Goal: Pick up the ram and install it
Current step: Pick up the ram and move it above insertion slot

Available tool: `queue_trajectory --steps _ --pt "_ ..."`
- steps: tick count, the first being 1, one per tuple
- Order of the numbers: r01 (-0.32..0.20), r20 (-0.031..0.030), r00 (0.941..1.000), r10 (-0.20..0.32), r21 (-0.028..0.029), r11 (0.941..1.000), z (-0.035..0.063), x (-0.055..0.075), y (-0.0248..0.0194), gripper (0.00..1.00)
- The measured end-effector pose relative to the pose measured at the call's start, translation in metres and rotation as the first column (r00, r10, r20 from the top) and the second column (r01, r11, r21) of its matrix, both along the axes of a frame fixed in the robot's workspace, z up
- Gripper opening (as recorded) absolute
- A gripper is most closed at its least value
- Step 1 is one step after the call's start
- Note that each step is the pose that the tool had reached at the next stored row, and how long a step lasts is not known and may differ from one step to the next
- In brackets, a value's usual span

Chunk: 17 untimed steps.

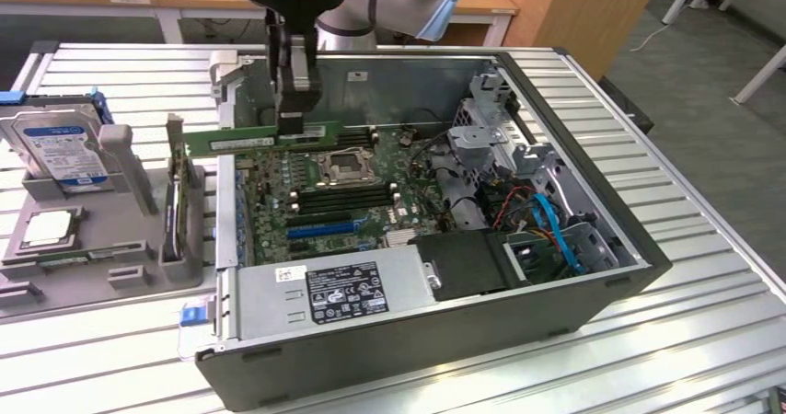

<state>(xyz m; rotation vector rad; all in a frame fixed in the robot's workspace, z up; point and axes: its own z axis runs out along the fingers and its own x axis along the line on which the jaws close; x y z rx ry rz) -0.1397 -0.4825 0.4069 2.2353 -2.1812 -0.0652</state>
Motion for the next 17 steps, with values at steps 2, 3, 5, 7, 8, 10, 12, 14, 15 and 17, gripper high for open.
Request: queue_trajectory --steps 2,3,5,7,8,10,12,14,15,17 --pt "0.000 0.0000 1.0000 0.000 -0.0001 1.0000 0.0000 0.004 0.0000 0.11" --pt "0.000 0.0000 1.0000 0.000 0.0000 1.0000 0.0000 0.005 0.0000 0.11" --pt "0.000 0.0000 1.0000 0.000 0.0001 1.0000 0.0000 0.009 0.0000 0.11" --pt "0.000 0.0000 1.0000 0.000 0.0000 1.0000 0.0000 0.013 0.0000 0.11" --pt "0.000 0.0000 1.0000 0.000 0.0000 1.0000 0.0000 0.014 0.0000 0.11" --pt "0.000 0.0000 1.0000 0.000 0.0000 1.0000 0.0000 0.018 0.0000 0.11" --pt "0.000 0.0000 1.0000 0.000 0.0000 1.0000 0.0000 0.021 0.0000 0.11" --pt "0.000 0.0000 1.0000 0.000 0.0000 1.0000 0.0000 0.025 0.0000 0.11" --pt "0.000 0.0000 1.0000 0.000 0.0000 1.0000 0.0000 0.027 0.0000 0.11" --pt "0.000 0.0000 1.0000 0.000 0.0000 1.0000 0.0000 0.030 0.0000 0.11"
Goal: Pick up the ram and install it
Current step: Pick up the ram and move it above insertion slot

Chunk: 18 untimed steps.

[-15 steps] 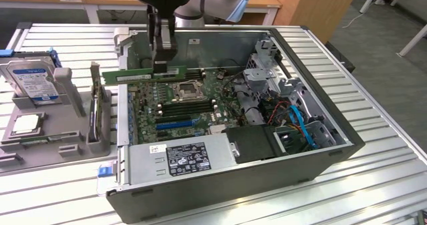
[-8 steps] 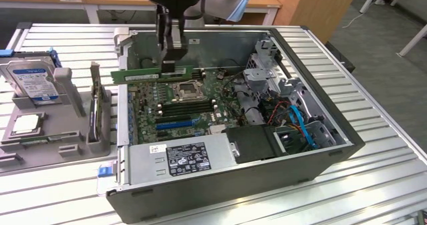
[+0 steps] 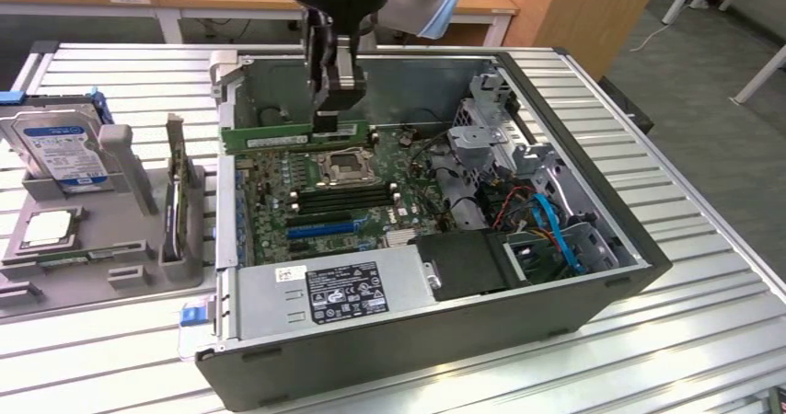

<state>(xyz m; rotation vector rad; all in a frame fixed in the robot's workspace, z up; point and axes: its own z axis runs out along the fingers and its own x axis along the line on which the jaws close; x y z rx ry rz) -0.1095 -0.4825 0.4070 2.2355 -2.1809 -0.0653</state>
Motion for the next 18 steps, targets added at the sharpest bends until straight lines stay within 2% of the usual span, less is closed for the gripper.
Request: queue_trajectory --steps 18 --pt "0.000 0.0000 1.0000 0.000 0.0000 1.0000 0.0000 0.031 0.0000 0.11"
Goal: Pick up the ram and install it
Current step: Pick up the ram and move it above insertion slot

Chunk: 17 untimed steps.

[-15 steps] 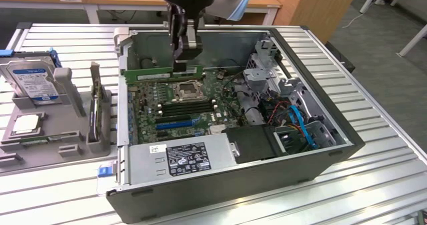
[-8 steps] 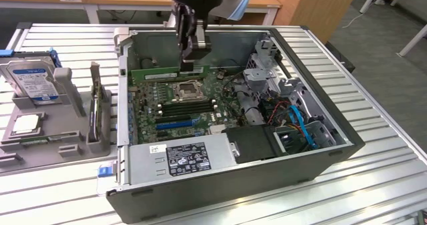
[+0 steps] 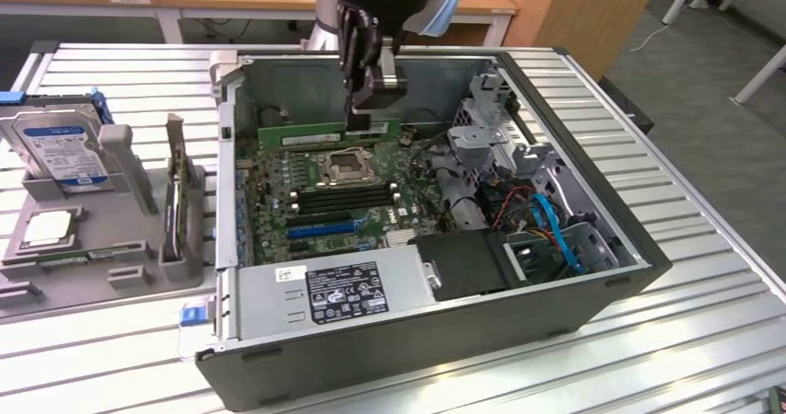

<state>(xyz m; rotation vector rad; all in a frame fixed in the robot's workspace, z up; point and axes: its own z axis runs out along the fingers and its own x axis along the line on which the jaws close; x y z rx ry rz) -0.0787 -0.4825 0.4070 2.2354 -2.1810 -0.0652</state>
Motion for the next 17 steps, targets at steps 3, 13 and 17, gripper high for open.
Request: queue_trajectory --steps 3,13,17 --pt "0.000 0.0000 1.0000 0.000 0.0000 1.0000 0.0000 0.005 0.0000 0.11" --pt "0.000 0.0000 1.0000 0.000 0.0000 1.0000 0.0000 0.021 0.0000 0.11" --pt "0.000 -0.0001 1.0000 0.000 0.0000 1.0000 0.0000 0.023 0.0000 0.11"
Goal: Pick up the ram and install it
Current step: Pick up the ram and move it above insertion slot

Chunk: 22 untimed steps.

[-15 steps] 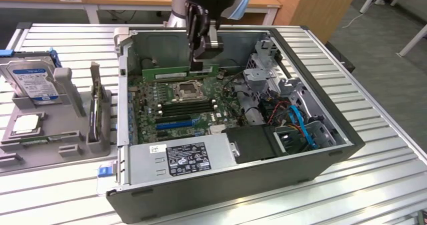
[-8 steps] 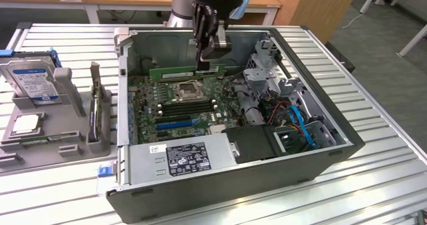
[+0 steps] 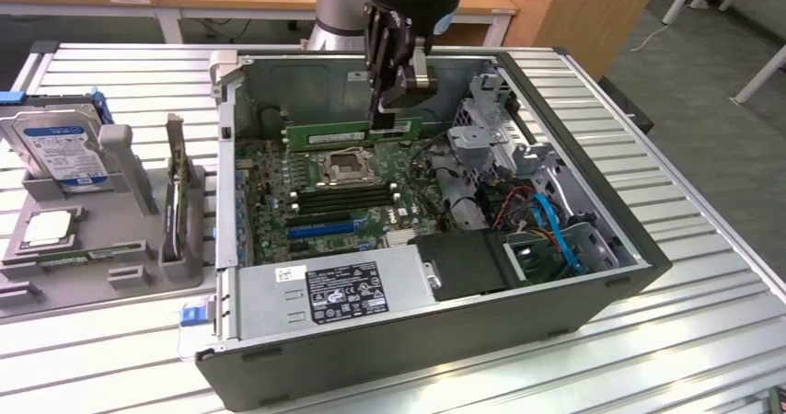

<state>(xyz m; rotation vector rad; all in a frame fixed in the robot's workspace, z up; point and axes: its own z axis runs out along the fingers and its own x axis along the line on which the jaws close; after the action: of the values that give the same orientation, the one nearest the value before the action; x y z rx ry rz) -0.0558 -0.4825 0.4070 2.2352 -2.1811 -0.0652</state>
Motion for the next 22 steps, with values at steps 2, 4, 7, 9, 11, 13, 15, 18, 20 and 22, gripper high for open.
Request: queue_trajectory --steps 2,4,7,9,11,13,15,18,20,22 --pt "0.000 0.0000 1.0000 0.000 0.0001 1.0000 0.0000 0.0000 0.0000 0.11" --pt "0.000 0.0000 1.0000 0.000 0.0001 1.0000 0.0000 0.0000 0.0000 0.11" --pt "0.000 -0.0020 1.0000 0.000 0.0002 1.0000 -0.0001 0.0009 0.0000 0.11" --pt "0.000 -0.0058 1.0000 0.000 0.0001 1.0000 -0.0001 0.0022 0.0000 0.11" --pt "0.000 -0.0101 0.9999 0.000 0.0001 1.0000 -0.0001 0.0038 0.0000 0.11" --pt "0.000 -0.0143 0.9999 0.000 0.0001 1.0000 -0.0001 0.0054 0.0000 0.11" --pt "0.000 -0.0173 0.9999 0.000 0.0000 1.0000 -0.0001 0.0066 0.0000 0.11" --pt "0.000 -0.0188 0.9998 0.000 0.0000 1.0000 -0.0001 0.0072 0.0000 0.11" --pt "0.000 -0.0189 0.9998 0.000 0.0001 1.0000 -0.0001 0.0072 0.0000 0.11" --pt "0.000 -0.0188 0.9998 0.000 0.0001 1.0000 -0.0001 0.0073 0.0001 0.11"
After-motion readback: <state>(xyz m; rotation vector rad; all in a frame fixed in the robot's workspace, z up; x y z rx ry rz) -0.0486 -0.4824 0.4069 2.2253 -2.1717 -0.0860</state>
